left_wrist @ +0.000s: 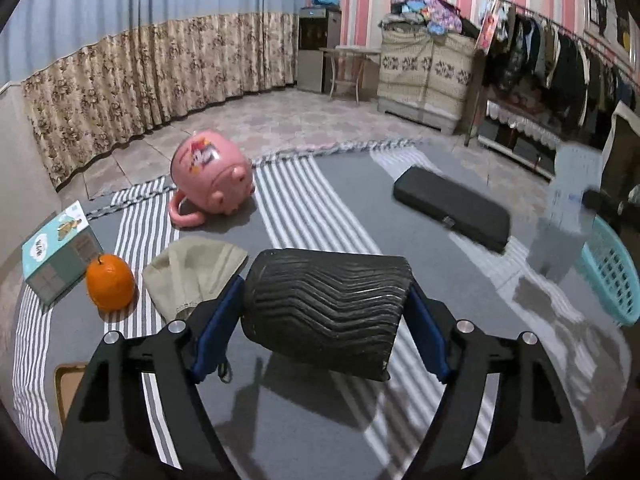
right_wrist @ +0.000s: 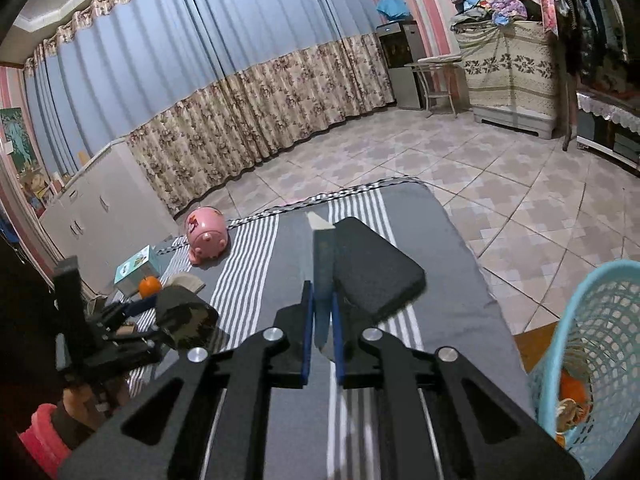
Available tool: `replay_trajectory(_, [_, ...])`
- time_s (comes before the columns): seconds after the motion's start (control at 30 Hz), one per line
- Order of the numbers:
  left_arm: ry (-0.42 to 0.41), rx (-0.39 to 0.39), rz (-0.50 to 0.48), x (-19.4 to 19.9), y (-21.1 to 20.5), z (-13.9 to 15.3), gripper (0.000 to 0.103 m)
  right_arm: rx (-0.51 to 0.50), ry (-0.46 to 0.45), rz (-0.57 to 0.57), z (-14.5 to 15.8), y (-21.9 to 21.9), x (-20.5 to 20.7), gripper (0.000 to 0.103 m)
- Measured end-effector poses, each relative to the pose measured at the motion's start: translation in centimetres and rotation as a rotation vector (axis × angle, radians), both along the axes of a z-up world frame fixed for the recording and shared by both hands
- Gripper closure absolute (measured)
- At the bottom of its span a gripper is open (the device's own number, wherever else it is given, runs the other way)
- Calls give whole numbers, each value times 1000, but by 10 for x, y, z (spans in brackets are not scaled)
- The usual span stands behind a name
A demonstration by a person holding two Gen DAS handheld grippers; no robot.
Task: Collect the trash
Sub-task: 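Grasp the black ribbed cylinder with the left tool while the right tool holds the box, then carry the cylinder and box over the basket and open both tools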
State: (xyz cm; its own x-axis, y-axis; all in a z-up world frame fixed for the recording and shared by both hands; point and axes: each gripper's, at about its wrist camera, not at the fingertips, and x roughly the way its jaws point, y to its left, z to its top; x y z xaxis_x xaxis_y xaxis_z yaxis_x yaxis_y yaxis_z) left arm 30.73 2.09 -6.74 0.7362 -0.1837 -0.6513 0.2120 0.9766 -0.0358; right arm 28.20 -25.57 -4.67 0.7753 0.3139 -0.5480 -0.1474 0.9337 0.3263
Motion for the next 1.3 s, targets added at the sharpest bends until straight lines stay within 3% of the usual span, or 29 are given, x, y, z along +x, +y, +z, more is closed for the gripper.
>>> replay_trajectory(0.2, [-73, 22, 11, -26, -34, 27, 27, -16, -27, -59, 5, -36, -35, 94])
replay_trajectory(0.53, [-169, 12, -43, -54, -136, 52, 27, -154, -75, -326, 14, -137, -91, 94])
replay_trajectory(0.7, [-158, 9, -113, -58, -195, 48, 27, -151, -59, -426, 7, -185, -94, 94])
replay_trajectory(0.9, [-140, 11, -183, -60, -257, 36, 27, -177, -20, -464, -3, -213, -85, 94])
replay_trajectory(1.13, [-140, 38, -288, -67, -332, 21, 27, -120, 35, -488, -20, -238, -82, 94])
replay_trajectory(1.3, [-137, 50, -336, -68, -361, 15, 27, -85, 37, -512, -23, -253, -85, 94])
